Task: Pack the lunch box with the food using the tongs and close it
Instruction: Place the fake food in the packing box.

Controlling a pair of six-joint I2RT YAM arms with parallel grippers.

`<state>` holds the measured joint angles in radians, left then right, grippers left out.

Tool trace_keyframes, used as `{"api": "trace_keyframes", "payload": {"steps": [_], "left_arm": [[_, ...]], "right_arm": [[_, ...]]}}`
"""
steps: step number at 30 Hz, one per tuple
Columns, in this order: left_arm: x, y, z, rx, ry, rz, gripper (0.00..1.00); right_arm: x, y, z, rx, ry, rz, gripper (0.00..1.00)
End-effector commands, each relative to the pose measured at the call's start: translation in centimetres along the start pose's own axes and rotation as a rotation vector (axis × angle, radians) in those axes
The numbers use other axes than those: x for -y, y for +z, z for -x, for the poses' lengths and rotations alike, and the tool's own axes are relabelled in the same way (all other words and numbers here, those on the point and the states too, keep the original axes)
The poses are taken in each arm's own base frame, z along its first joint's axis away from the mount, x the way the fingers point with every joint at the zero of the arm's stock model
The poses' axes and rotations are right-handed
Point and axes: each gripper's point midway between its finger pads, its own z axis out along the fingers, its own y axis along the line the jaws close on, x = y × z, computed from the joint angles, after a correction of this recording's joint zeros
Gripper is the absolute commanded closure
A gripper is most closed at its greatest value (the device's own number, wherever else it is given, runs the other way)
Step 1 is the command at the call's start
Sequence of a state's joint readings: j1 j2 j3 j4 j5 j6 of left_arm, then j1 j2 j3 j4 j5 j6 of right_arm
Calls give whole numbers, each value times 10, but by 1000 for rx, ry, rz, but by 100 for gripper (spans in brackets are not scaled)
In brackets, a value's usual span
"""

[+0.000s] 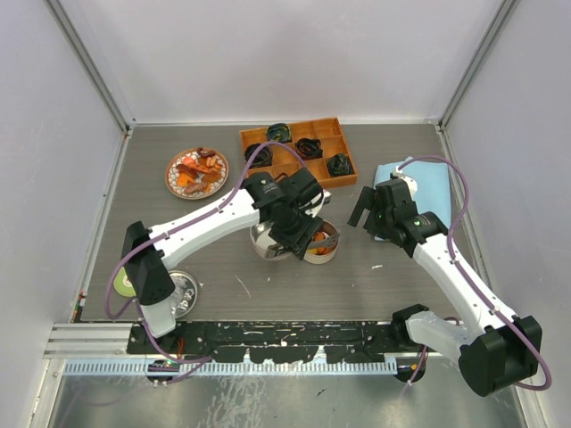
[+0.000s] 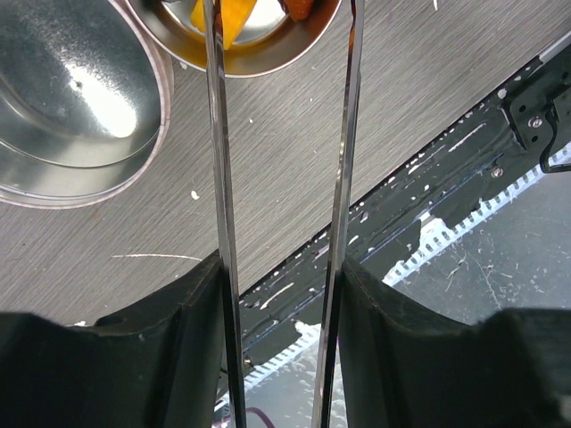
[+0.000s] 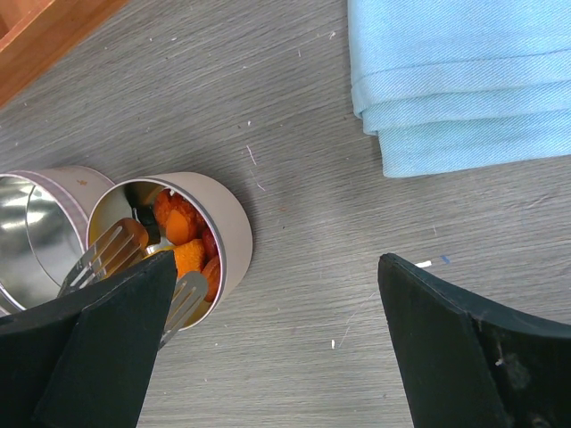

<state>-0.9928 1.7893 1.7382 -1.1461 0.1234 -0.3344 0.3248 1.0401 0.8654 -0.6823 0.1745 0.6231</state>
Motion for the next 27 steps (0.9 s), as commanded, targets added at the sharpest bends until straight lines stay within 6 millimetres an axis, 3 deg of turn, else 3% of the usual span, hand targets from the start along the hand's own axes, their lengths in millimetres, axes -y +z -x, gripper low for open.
{"api": "trace_keyframes", "payload": {"steps": [1,9,14,18,27], "left_arm": [[5,-25,15,87,28,-6,53],[-9,-34,17,115,0,48,59],[-27,-57,26,198,-86,23,58],[-71,-80,27,248,-183,94,58],[-185,-90,-7,240,-471,224,57]], "right_arm": [[0,-4,10,42,10,1,0],[-2,-5,11,46,12,8,0],[-1,-5,11,47,10,7,0],[-2,-5,11,46,11,8,0],[-6,-2,11,37,11,19,0]]}}
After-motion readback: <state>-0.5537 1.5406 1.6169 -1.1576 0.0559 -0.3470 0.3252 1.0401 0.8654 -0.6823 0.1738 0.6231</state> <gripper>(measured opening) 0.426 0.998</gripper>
